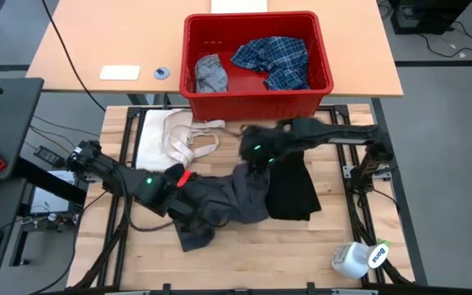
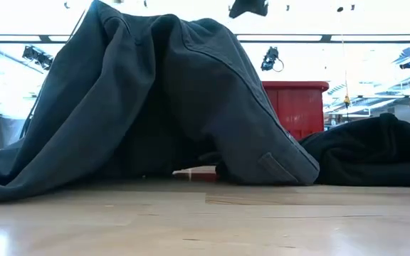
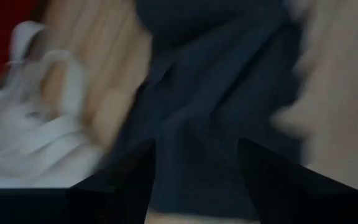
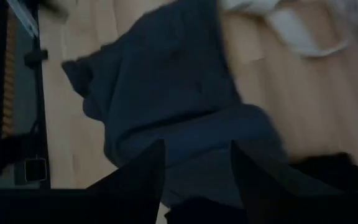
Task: Fold Laundry from Bin
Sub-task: Fold the gray pants
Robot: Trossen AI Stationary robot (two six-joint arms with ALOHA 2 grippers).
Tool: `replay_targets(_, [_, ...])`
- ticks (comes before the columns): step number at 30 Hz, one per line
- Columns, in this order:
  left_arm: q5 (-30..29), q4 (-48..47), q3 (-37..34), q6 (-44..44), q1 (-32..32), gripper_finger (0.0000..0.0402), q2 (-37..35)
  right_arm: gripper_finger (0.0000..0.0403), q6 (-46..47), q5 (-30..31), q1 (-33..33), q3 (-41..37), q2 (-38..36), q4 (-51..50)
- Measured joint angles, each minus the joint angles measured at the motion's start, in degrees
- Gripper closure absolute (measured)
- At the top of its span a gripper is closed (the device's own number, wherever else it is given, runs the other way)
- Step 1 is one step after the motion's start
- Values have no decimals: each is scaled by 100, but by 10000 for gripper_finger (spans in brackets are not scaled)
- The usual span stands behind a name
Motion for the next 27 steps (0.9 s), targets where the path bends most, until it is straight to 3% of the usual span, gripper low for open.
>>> replay_targets(2, [0, 732, 178, 90, 138, 172, -3, 215, 18, 232, -41, 9, -253, -34])
replay_targets(6, [6, 2794, 224, 1350, 372, 183, 135, 215, -86, 1044, -126, 9, -606, -83])
replay_targets(9, [27, 3654, 227, 2218, 432, 190, 545, 215, -155, 1580, -293, 9, -776, -247])
replay_targets(15, [89, 4040, 207, 2682, 576, 170, 1277, 215, 104, 2080, -673, 0, -1151, -1252])
replay_targets(20, [887, 4057, 209, 3307, 797, 119, 1333, 215, 148, 2553, -831, 0, -1644, -1471])
replay_targets(27, [1657, 3735, 226, 3963, 949, 42, 1447, 215, 32, 2655, -1240, -90, -2049, -1326])
